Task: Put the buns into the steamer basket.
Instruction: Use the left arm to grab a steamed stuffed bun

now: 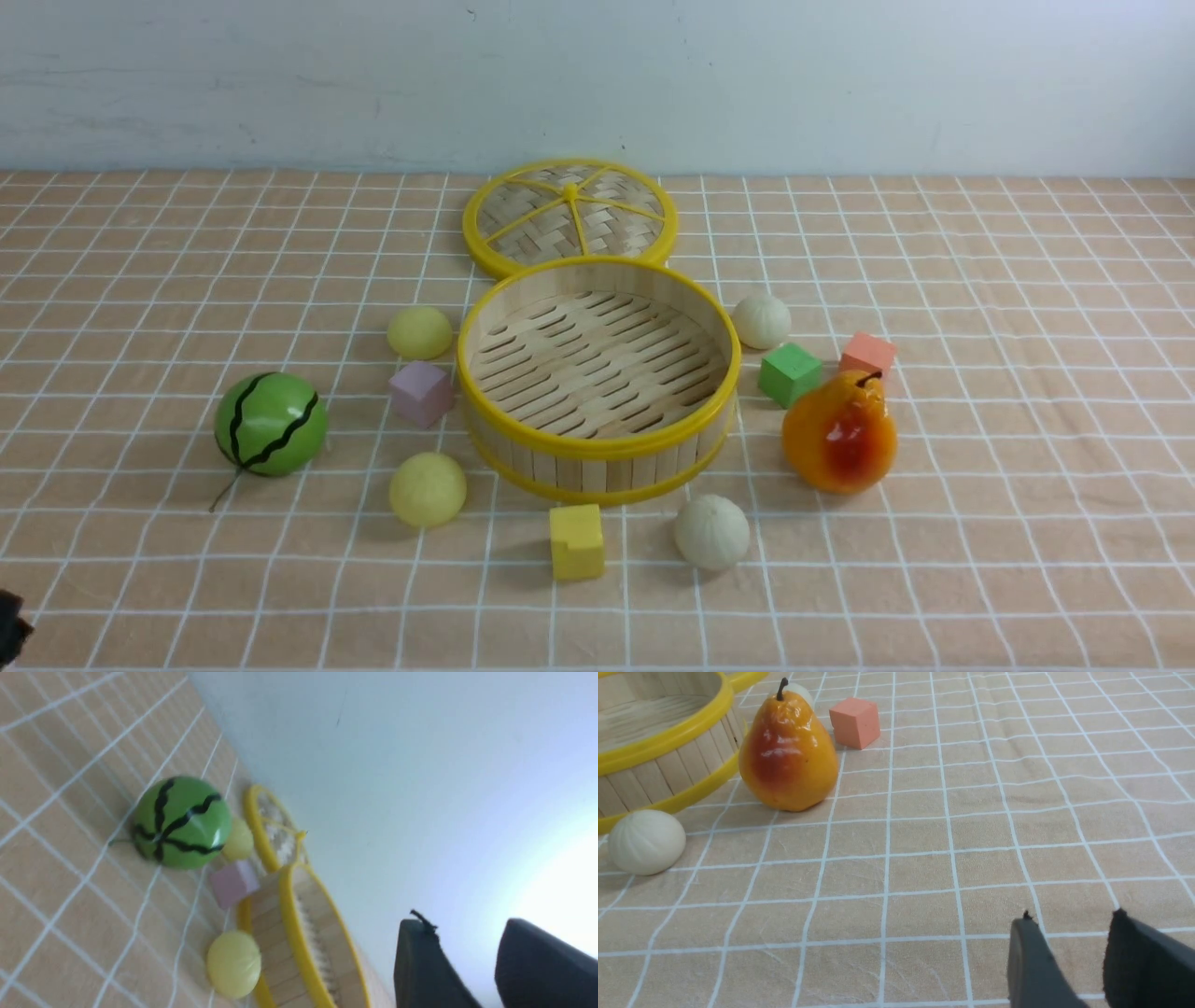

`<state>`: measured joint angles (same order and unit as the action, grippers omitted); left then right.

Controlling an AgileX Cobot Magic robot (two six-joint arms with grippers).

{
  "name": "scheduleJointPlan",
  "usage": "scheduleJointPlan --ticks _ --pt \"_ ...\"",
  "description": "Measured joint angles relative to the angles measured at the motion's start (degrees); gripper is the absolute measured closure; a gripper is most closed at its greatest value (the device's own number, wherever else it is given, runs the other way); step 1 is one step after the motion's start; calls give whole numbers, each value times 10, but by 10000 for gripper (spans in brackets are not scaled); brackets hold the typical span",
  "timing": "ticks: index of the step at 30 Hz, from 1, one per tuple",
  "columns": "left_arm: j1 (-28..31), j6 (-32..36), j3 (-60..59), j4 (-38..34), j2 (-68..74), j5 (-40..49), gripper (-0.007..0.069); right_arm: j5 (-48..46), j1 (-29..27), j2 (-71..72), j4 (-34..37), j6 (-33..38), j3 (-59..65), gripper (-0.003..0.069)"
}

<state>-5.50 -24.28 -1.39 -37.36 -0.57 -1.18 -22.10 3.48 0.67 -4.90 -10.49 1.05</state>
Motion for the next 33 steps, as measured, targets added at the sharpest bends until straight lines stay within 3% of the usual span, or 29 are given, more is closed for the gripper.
scheduleJointPlan --ticks 4,8,10,14,20,27,33 --pt "-1 27 63 22 11 78 496 0 0 0 0 0 0 420" --pt "-1 115 208 107 134 262 638 0 0 0 0 0 0 420" --pt "-1 134 245 128 187 315 638 0 0 0 0 0 0 420" --pt "-1 177 382 206 400 508 638 0 0 0 0 0 0 420" --pt "-10 204 487 226 655 533 638 0 0 0 0 0 0 420" --pt "-163 197 611 295 850 521 638 0 0 0 0 0 0 420" --pt "-183 153 699 365 941 520 638 0 0 0 0 0 0 420"
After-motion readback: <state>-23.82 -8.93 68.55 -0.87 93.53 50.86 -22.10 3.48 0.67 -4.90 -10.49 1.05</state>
